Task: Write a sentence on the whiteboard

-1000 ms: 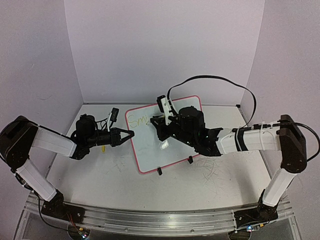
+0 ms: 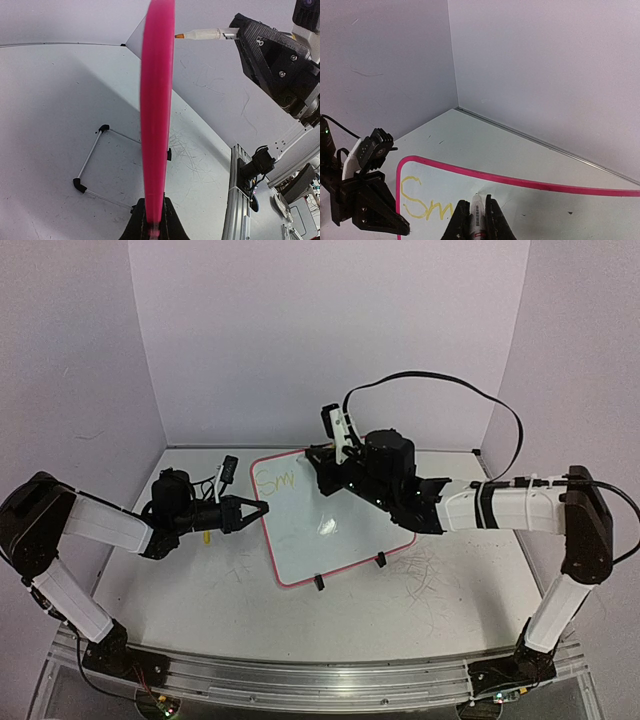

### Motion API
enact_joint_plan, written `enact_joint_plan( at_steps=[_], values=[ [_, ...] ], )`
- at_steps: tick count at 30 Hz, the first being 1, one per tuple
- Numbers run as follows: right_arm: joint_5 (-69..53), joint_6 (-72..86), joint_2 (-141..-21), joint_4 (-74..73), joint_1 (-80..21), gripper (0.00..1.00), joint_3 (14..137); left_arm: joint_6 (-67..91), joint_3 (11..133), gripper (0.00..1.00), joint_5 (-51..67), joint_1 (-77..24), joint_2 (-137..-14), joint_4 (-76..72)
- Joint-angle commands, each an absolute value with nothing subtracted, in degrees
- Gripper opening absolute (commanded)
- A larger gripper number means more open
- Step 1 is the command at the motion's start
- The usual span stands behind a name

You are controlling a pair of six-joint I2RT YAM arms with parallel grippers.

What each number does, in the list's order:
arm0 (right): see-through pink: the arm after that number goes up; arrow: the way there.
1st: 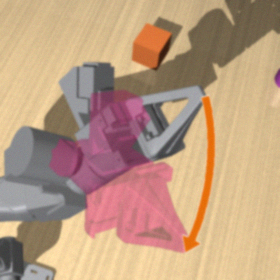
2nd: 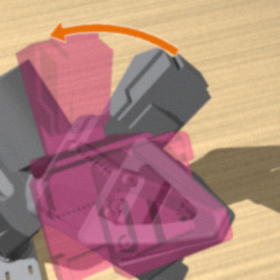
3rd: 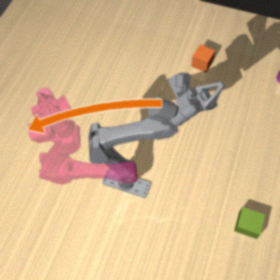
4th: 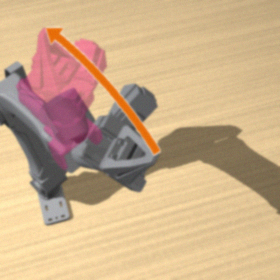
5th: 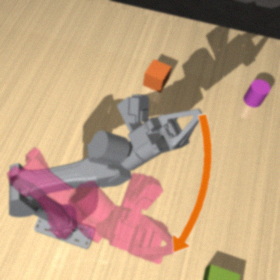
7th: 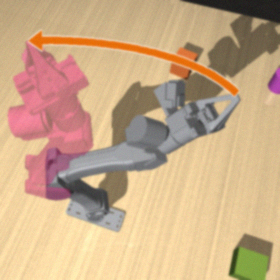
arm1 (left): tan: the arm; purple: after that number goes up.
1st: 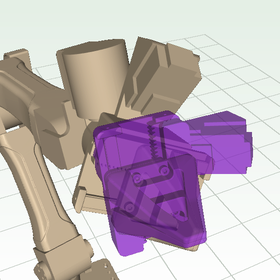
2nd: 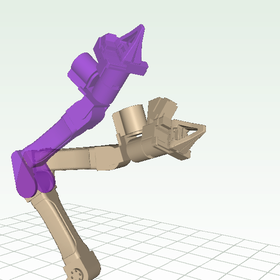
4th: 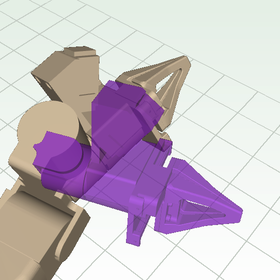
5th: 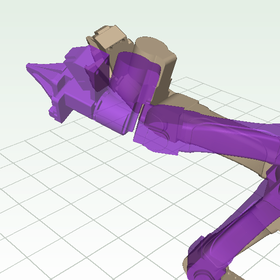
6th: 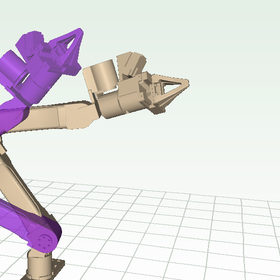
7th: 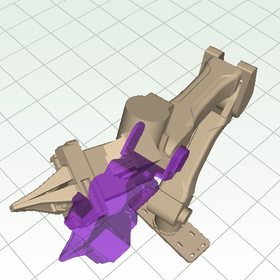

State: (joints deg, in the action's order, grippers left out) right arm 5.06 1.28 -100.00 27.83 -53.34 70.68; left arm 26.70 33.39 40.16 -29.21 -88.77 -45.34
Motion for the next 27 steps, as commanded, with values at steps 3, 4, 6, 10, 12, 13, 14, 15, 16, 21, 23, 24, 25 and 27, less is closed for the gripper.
enact_joint_plan(
  at_steps=[3, 4, 6, 10, 12, 13, 14, 15, 16, 21, 23, 24, 25, 27],
  values=[
    [6.7, 0.5, -101.6, 29.3, -53.5, 0.0, 73.2, 24.5, 34.2, 0.0, 40.3, -29.4, -87.6, -43.4],
    [6.7, 0.5, -101.5, 29.1, -53.5, 0.0, 73.0, 24.5, 34.1, 0.0, 40.3, -29.4, -87.5, -43.4],
    [6.8, 0.5, -101.4, 28.9, -53.5, 0.0, 72.5, 24.5, 34.1, 0.0, 40.3, -29.4, -87.5, -43.3],
    [7.1, 0.5, -101.0, 28.4, -53.5, 0.0, 71.5, 24.5, 34.2, 0.0, 40.3, -29.4, -87.6, -43.4],
    [7.1, 0.7, -100.6, 28.2, -53.5, 0.0, 71.1, 24.5, 34.3, 0.0, 40.4, -29.4, -87.8, -43.4],
    [7.1, 0.8, -100.5, 28.0, -53.5, 0.0, 70.9, 24.5, 34.3, 0.0, 40.4, -29.4, -87.8, -43.4],
    [7.2, 0.8, -100.3, 27.9, -53.5, 0.0, 70.7, 24.5, 34.3, 0.0, 40.4, -29.4, -87.8, -43.3],
    [7.2, 1.0, -100.2, 27.7, -53.5, 0.0, 70.4, 24.5, 34.4, 0.0, 40.4, -29.4, -87.8, -43.3],
    [7.2, 1.1, -100.0, 27.7, -53.5, 0.0, 70.0, 24.5, 34.4, 0.0, 40.4, -29.4, -87.7, -43.4],
    [7.0, 2.1, -99.3, 27.4, -53.7, 0.0, 68.3, 24.5, 34.3, 0.0, 40.3, -29.4, -87.5, -43.3],
    [7.0, 2.3, -99.1, 27.3, -53.8, 0.0, 67.8, 24.5, 34.3, 0.0, 40.3, -29.4, -87.5, -43.3],
    [7.1, 2.4, -99.0, 27.3, -53.9, 0.0, 67.6, 24.5, 34.3, 0.0, 40.3, -29.4, -87.5, -43.3],
    [7.1, 2.6, -98.9, 27.2, -54.0, 0.0, 67.2, 24.5, 34.3, 0.0, 40.3, -29.4, -87.5, -43.3],
    [7.1, 3.0, -98.6, 27.2, -54.1, 0.0, 66.7, 24.5, 34.2, 0.0, 40.3, -29.4, -87.4, -43.3]
  ],
)
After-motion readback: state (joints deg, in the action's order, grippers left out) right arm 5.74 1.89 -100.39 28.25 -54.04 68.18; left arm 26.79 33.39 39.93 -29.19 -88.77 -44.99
